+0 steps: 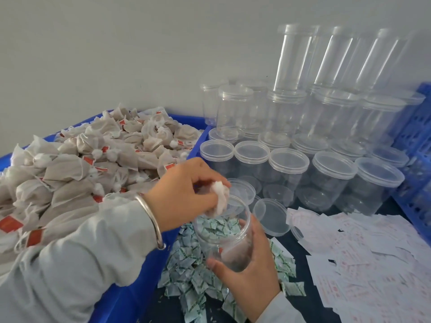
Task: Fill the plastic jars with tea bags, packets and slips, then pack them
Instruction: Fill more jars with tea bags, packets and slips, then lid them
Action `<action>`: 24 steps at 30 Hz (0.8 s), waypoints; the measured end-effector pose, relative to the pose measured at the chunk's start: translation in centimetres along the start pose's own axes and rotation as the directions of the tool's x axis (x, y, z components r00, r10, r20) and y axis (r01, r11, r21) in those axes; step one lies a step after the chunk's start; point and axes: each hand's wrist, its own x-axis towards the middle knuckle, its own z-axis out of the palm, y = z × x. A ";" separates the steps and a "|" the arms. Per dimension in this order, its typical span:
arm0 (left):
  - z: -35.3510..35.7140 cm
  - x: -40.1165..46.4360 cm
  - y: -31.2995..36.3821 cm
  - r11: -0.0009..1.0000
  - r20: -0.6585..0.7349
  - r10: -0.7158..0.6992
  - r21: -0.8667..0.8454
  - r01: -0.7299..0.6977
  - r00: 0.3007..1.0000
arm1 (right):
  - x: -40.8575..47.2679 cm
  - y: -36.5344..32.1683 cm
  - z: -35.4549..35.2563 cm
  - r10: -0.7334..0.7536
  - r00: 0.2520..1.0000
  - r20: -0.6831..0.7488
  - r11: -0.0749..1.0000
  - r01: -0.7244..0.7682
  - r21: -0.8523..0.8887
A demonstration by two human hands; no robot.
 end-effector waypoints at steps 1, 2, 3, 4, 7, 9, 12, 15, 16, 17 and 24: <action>0.5 -0.2 0.1 0.997 0.049 0.046 0.055 -0.049 0.998 | 0.1 0.0 0.0 0.006 1.000 -0.001 1.000 -0.006 0.028; 0.9 -0.3 0.1 0.990 0.093 0.089 0.100 -0.098 0.992 | 0.1 -0.1 0.0 0.020 1.000 -0.003 0.998 -0.020 0.060; 1.2 -0.4 0.1 0.979 0.126 0.126 0.143 -0.143 0.984 | 0.2 -0.1 0.0 0.037 0.999 -0.002 0.995 -0.037 0.088; 1.4 -0.5 0.1 0.968 0.154 0.157 0.173 -0.183 0.976 | 0.2 -0.1 0.0 0.050 0.999 0.001 0.993 -0.050 0.110; 1.6 -0.7 0.1 0.958 0.205 0.184 0.182 -0.223 0.961 | 0.2 0.1 0.0 0.063 0.998 0.009 0.989 -0.063 0.137; 1.2 -0.5 0.1 0.982 0.171 0.125 0.118 -0.146 0.977 | 0.2 0.2 0.0 0.048 0.999 0.008 0.993 -0.049 0.110; -0.1 0.5 -0.7 0.999 -0.002 -0.042 0.034 0.042 0.999 | 0.2 0.4 0.0 0.041 0.999 0.015 0.995 -0.042 0.086; -2.0 1.9 -3.0 0.936 -0.205 -0.147 0.287 0.203 0.968 | 0.1 0.6 0.0 0.060 0.998 0.016 0.996 -0.061 0.069; -2.7 2.2 -3.9 0.886 -0.240 -0.183 0.380 0.266 0.953 | 0.0 0.6 0.0 0.063 0.998 0.018 0.996 -0.064 0.061; -3.3 2.6 -4.8 0.833 -0.259 -0.228 0.447 0.326 0.938 | 0.0 0.6 -0.1 0.064 0.998 0.018 0.996 -0.065 0.053; -2.8 3.6 -9.5 0.361 0.054 -0.593 0.910 0.205 0.804 | -0.3 0.3 -0.2 0.050 0.999 0.016 0.998 -0.050 0.037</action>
